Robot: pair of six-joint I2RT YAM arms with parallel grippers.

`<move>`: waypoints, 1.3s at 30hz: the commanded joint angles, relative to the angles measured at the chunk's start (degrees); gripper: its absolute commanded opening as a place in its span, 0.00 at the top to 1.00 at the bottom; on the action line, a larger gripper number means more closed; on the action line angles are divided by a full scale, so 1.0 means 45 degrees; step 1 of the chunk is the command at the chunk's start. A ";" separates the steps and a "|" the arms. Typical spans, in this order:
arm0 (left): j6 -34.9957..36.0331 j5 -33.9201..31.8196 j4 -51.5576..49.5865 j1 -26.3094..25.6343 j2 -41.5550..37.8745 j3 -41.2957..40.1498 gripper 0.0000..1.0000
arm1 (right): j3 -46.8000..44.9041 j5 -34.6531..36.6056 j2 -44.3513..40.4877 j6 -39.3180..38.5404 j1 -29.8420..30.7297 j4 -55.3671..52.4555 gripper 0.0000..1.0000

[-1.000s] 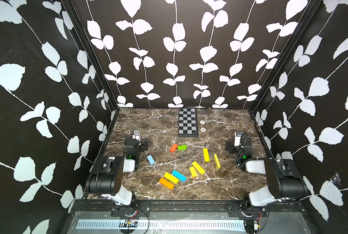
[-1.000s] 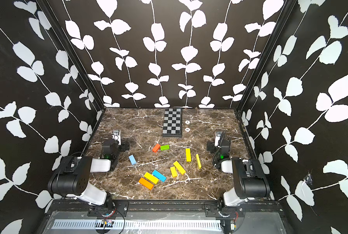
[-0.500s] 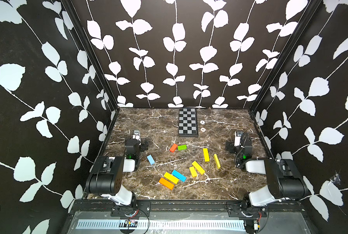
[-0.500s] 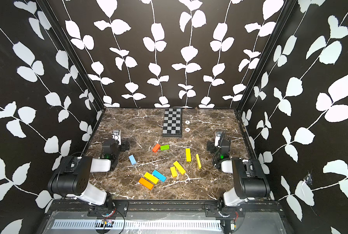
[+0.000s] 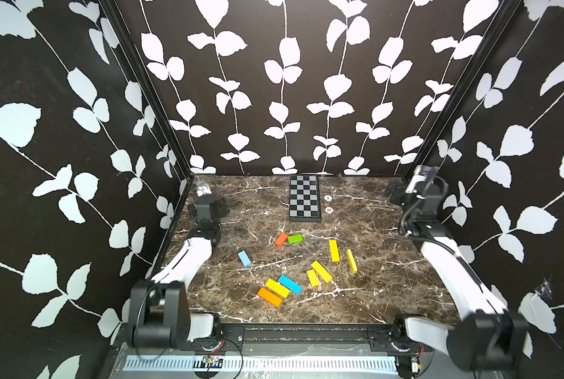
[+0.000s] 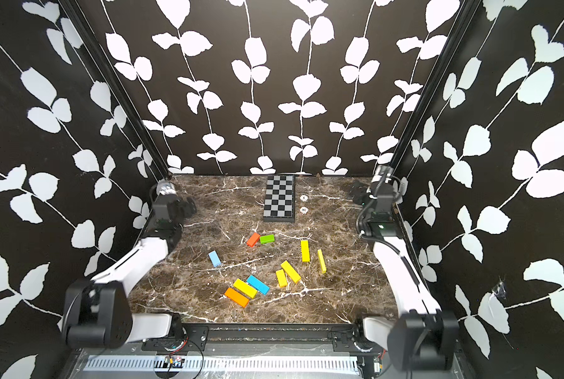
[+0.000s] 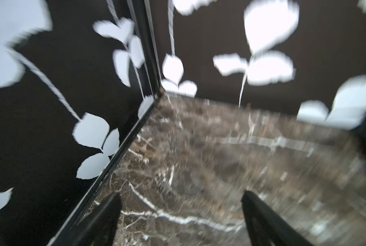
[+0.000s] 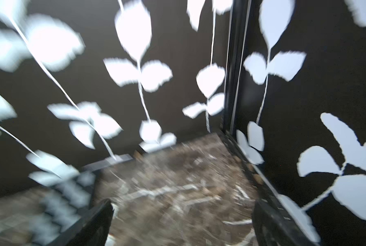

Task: Assemble the letter h with building blocks
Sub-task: Adjust the building block at the center of the board.

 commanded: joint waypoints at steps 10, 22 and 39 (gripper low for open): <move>-0.5167 0.1373 -0.9318 -0.4933 -0.2793 -0.1075 0.17 | 0.1313 0.4833 0.0469 0.4716 0.5882 -1.1129 0.01; -0.7925 -0.0500 -1.1391 -0.8489 -0.2265 -0.1974 0.26 | 0.1781 -0.0560 0.4766 0.2103 1.2410 -0.9088 0.21; -0.5074 0.2605 -0.6788 -0.5865 0.5043 0.3140 0.58 | 0.1762 0.3586 0.4371 0.4590 1.1566 -0.9512 0.36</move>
